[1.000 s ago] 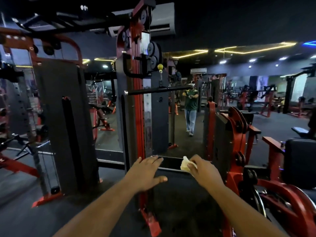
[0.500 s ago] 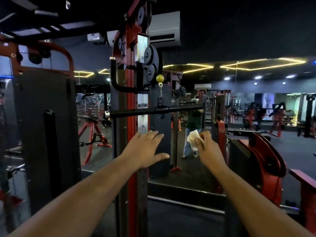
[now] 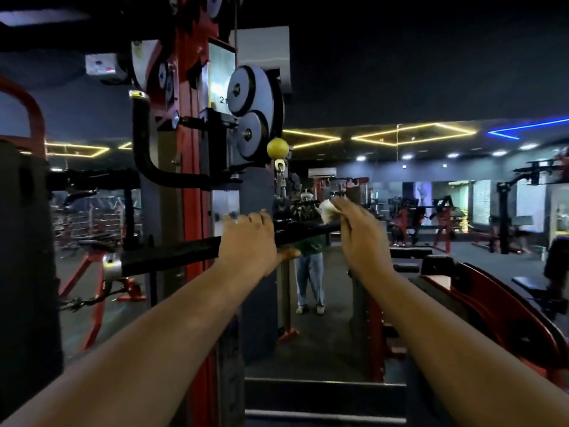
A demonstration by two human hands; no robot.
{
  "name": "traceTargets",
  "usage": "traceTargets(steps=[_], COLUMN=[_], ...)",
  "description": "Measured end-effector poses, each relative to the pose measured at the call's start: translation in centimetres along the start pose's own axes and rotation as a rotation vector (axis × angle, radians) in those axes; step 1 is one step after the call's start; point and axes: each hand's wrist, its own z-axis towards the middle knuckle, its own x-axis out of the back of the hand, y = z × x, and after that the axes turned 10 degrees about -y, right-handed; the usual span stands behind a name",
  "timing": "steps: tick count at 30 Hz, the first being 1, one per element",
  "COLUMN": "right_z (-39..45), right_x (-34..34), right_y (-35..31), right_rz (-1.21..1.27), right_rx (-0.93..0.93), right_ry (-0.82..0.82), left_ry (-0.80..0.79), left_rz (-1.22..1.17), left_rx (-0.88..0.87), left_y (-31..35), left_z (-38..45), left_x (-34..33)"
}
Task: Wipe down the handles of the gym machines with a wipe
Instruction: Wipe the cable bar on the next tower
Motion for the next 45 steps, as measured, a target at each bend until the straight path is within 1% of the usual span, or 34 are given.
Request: traceTargets(steps=[1,2,4,6,8,10,11,14,15,16,17,19,20,21,22,23,24,25,27,28,29,32,34,36,38,39,40,41,43,44,45], right_z=[1.0,1.8,2.5,2.1,1.6,1.4,1.4,1.6,1.5,1.4,1.1,0.2,0.0,-0.1,0.3,0.7,1.2,1.6,2.3,2.5,2.6,1.6,0.3,-0.1,0.1,0.3,0.4,0.8,1.3,1.5,1.4], right_x=[-1.1,-2.4,-5.4,-7.9,-8.4,-7.5,-7.1,-6.1,-6.3,-7.0,-7.9,-9.8,-10.4,-10.5,-10.1,-9.4,-8.6,-7.6,-6.0,-5.8,-6.0,-8.5,-10.2,-10.6,-9.7,-9.0,-8.2,-7.4,-5.9,-5.7,-5.8], right_y=[0.4,0.8,1.4,2.3,3.5,5.1,6.3,9.8,9.5,8.6,7.1,4.3,4.0,4.5,6.0,7.6,9.5,11.6,14.8,15.3,14.9,9.2,5.9,5.9,8.9,10.7,12.6,14.6,17.4,18.1,17.8], right_rz=[0.024,0.053,0.035,-0.028,-0.056,-0.11,-0.144,-0.116,-0.077,-0.041,-0.006,0.028,0.024,-0.003,-0.065,-0.141,-0.201,-0.231,-0.197,-0.175,-0.157,-0.037,-0.009,-0.103,-0.3,-0.38,-0.437,-0.469,-0.47,-0.434,-0.366], right_rx=[0.007,0.006,0.038,0.15,0.238,0.245,0.214,-0.017,-0.09,-0.122,-0.095,0.108,0.226,0.301,0.332,0.306,0.214,0.074,-0.188,-0.248,-0.262,-0.163,0.027,0.234,0.319,0.308,0.245,0.128,-0.168,-0.27,-0.329], right_ry=[0.028,0.017,-0.109,-0.209,-0.209,-0.178,-0.159,-0.063,-0.033,-0.022,-0.038,-0.084,-0.094,-0.093,-0.076,-0.048,-0.024,-0.013,0.002,0.015,0.03,0.019,-0.038,-0.083,-0.064,-0.043,-0.024,-0.013,0.003,0.003,0.014], left_ry=[0.007,0.012,0.029,0.055,0.093,0.093,0.083,0.076,0.086,0.091,0.088,0.069,0.066,0.068,0.071,0.074,0.075,0.078,0.092,0.096,0.101,0.109,0.109,0.104,0.092,0.087,0.086,0.087,0.078,0.067,0.055], left_rz=[-0.047,-0.095,-0.139,-0.123,-0.094,-0.077,-0.07,-0.057,-0.052,-0.049,-0.051,-0.067,-0.073,-0.074,-0.074,-0.077,-0.082,-0.087,-0.09,-0.087,-0.084,-0.071,-0.083,-0.104,-0.116,-0.121,-0.123,-0.122,-0.118,-0.117,-0.121], left_rx=[0.009,0.013,0.006,-0.005,-0.009,-0.007,-0.01,-0.013,-0.018,-0.022,-0.023,-0.019,-0.018,-0.02,-0.023,-0.028,-0.032,-0.035,-0.038,-0.04,-0.043,-0.052,-0.049,-0.043,-0.049,-0.056,-0.062,-0.065,-0.061,-0.056,-0.052], left_y=[0.5,0.8,1.1,1.1,1.0,0.8,0.7,0.6,0.7,0.9,1.0,1.2,1.1,1.0,0.9,0.8,0.8,0.8,0.8,0.8,0.8,0.9,0.8,0.7,0.6,0.6,0.7,0.7,0.8,0.8,0.9], left_z=[0.7,1.2,1.8,2.1,2.2,2.3,2.4,2.7,2.8,2.8,3.0,3.3,3.4,3.4,3.4,3.4,3.4,3.3,3.5,3.6,3.8,4.1,4.2,4.1,4.1,4.1,4.0,4.0,3.9,3.9,3.9], left_x=[-0.2,-0.3,-0.4,-1.2,-2.1,-2.5,-2.6,-2.5,-2.4,-2.4,-2.3,-2.3,-2.4,-2.5,-2.6,-2.6,-2.6,-2.6,-2.7,-2.8,-2.8,-3.1,-3.2,-3.2,-3.2,-3.1,-3.1,-3.0,-2.9,-2.8,-2.8])
